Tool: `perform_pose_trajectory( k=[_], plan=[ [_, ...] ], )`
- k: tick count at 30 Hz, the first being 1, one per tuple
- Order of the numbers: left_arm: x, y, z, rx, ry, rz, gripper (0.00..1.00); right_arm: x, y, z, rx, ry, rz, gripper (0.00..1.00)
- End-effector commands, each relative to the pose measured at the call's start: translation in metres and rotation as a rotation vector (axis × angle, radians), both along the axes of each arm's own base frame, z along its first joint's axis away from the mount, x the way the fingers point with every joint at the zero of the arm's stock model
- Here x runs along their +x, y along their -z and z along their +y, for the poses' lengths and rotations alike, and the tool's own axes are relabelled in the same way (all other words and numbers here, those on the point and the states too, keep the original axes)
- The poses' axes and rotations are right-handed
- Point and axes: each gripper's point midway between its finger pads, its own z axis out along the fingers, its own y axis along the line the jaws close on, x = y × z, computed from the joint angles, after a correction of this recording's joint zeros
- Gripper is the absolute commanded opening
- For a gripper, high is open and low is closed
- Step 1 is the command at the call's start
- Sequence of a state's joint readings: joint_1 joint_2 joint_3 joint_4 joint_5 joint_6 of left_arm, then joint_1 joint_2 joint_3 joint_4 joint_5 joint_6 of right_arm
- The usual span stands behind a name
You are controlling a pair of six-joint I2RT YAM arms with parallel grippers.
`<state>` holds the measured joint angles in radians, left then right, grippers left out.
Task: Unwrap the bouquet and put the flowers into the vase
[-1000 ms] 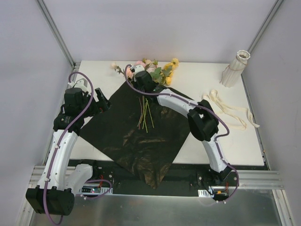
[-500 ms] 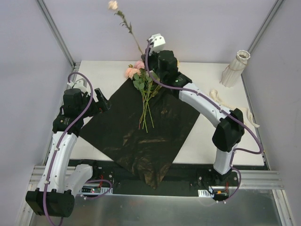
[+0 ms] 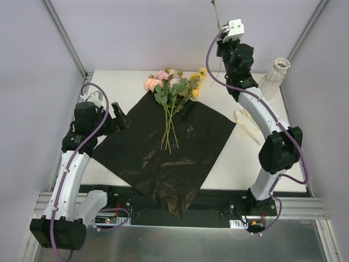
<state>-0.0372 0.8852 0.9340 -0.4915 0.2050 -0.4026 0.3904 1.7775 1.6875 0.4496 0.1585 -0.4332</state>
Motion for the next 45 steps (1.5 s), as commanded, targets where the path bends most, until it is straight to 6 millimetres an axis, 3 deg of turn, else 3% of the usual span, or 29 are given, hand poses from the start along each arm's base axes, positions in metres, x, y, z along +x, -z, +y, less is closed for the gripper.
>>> perform_pose_trajectory(
  k=[1,6,13,21,32,45],
  plan=[
    [0.005,-0.004,-0.005,-0.005,0.047,-0.016,0.99,-0.008,-0.072,-0.074,-0.041,0.11,-0.231,0.0],
    [0.006,-0.001,-0.012,-0.029,0.078,0.003,0.99,0.005,-0.089,-0.141,-0.068,0.242,-0.31,0.0],
    [0.005,-0.003,-0.023,-0.073,0.131,0.017,0.99,0.024,-0.11,-0.2,-0.168,0.38,-0.42,0.0],
    [0.005,-0.007,-0.022,-0.061,0.13,-0.003,0.99,0.031,-0.109,-0.267,-0.194,0.457,-0.501,0.0],
    [0.009,-0.002,-0.024,-0.073,0.141,0.022,0.99,0.048,-0.1,-0.306,-0.318,0.468,-0.518,0.0],
    [0.009,-0.001,-0.026,-0.083,0.151,0.029,0.99,0.073,-0.05,-0.332,-0.295,0.469,-0.437,0.0]
  ],
)
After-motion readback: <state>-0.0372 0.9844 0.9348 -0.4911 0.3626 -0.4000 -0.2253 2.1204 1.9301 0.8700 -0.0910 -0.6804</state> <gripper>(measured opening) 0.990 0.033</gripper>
